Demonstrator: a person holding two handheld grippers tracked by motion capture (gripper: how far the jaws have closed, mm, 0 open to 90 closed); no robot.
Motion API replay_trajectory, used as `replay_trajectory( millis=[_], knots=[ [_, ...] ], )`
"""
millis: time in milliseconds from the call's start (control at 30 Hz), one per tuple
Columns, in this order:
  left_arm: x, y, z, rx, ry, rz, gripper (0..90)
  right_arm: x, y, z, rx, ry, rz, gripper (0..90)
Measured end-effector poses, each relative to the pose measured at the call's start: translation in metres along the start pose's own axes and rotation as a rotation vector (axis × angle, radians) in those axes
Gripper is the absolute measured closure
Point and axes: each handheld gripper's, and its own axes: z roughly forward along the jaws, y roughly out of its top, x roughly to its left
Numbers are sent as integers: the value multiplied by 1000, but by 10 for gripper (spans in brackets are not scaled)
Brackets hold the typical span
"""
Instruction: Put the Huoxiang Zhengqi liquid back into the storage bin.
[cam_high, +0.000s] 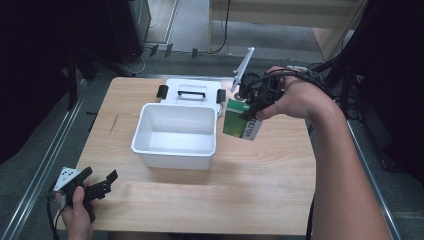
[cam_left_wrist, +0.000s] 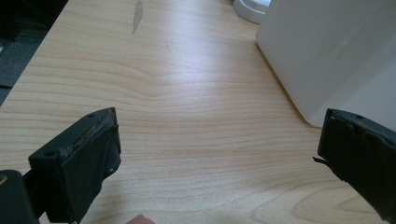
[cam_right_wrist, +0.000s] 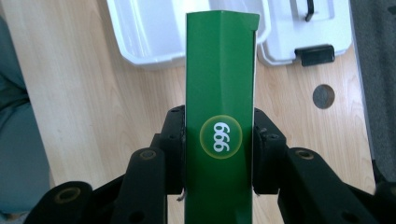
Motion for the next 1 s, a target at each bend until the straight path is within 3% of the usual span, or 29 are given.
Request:
replay_trajectory(
  millis=[333, 567, 1000],
  knots=[
    [0, 0, 0, -1, -1, -2, 0, 2, 42, -3, 3, 10, -41, 645],
    [1, 0, 0, -3, -3, -5, 0, 6, 73, 5, -19, 21, -72, 644],
    [1, 0, 0, -3, -5, -9, 0, 11, 98, 24, -36, 32, -161, 644]
  ],
)
